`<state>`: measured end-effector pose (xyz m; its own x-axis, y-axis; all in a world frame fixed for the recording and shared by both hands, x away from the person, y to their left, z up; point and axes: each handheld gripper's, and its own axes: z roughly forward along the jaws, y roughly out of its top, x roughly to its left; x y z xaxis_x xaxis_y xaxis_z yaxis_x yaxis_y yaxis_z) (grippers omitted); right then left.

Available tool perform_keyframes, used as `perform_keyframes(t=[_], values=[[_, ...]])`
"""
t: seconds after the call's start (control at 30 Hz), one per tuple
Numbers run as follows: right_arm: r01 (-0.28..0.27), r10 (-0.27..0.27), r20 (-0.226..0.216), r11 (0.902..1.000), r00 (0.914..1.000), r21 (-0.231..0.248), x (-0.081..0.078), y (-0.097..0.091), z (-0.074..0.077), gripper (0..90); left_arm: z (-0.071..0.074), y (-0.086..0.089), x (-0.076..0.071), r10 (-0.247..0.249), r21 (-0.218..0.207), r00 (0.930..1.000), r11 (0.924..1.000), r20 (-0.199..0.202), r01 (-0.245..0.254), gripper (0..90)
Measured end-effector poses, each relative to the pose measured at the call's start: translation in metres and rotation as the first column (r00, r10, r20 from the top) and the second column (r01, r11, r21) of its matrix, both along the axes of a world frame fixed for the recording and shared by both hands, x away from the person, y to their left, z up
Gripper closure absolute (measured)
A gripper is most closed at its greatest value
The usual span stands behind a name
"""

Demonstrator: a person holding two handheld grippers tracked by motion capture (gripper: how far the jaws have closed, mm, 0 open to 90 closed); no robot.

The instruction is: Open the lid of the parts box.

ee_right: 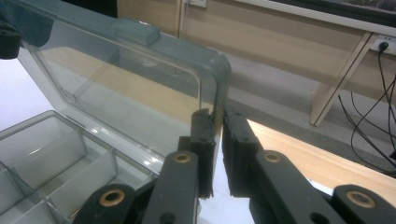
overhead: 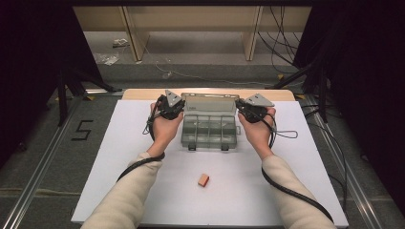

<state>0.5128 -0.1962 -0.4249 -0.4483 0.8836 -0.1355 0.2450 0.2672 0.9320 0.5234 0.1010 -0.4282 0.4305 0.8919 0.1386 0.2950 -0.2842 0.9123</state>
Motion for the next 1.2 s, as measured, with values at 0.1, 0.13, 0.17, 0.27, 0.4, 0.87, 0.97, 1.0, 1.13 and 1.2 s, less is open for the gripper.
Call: perform_keyframes(t=[0.1,0.13,0.17,0.27,0.4,0.87,0.97,1.0,1.13,1.2], values=[[0.005,-0.005,0.000,1.0000,1.0000,0.004,0.002,0.000,-0.002,84.3,0.000,0.000,0.002,0.002,0.000,1.0000,1.0000,-0.004,-0.002,83.5],[0.007,-0.007,-0.001,1.0000,1.0000,0.004,0.002,0.000,-0.002,84.4,-0.001,-0.001,0.003,0.006,-0.007,1.0000,1.0000,-0.006,-0.006,83.5],[0.008,-0.008,0.000,1.0000,1.0000,0.005,0.003,0.000,-0.002,84.4,-0.001,-0.001,0.003,0.006,-0.005,1.0000,1.0000,-0.006,-0.006,83.4],[0.009,-0.009,0.001,0.9999,1.0000,0.008,0.004,0.000,-0.003,84.5,-0.002,-0.001,0.004,0.009,-0.006,0.9999,0.9999,-0.011,-0.009,83.5],[0.013,-0.013,-0.002,0.9999,0.9999,0.008,0.005,0.001,-0.004,84.5,-0.004,-0.001,0.006,0.012,-0.003,0.9998,0.9999,-0.017,-0.012,83.4],[0.020,-0.021,-0.041,0.9998,0.9990,-0.008,0.011,0.002,-0.016,84.5,-0.013,-0.002,0.011,0.019,-0.001,0.9986,0.9998,-0.049,-0.019,83.5],[0.023,-0.024,-0.045,0.9997,0.9987,-0.010,0.012,0.002,-0.018,84.5,-0.015,-0.003,0.013,0.022,-0.006,0.9983,0.9997,-0.053,-0.023,83.6],[0.024,-0.025,-0.048,0.9997,0.9985,-0.011,0.012,0.002,-0.018,84.6,-0.016,-0.003,0.013,0.023,-0.005,0.9981,0.9997,-0.057,-0.023,83.6],[0.026,-0.027,-0.054,0.9996,0.9982,-0.014,0.013,0.002,-0.020,84.6,-0.018,-0.003,0.014,0.025,-0.006,0.9973,0.9997,-0.069,-0.025,83.6],[0.026,-0.027,-0.063,0.9995,0.9977,-0.017,0.014,0.002,-0.021,84.5,-0.018,-0.003,0.015,0.025,-0.005,0.9972,0.9997,-0.071,-0.025,83.7]])
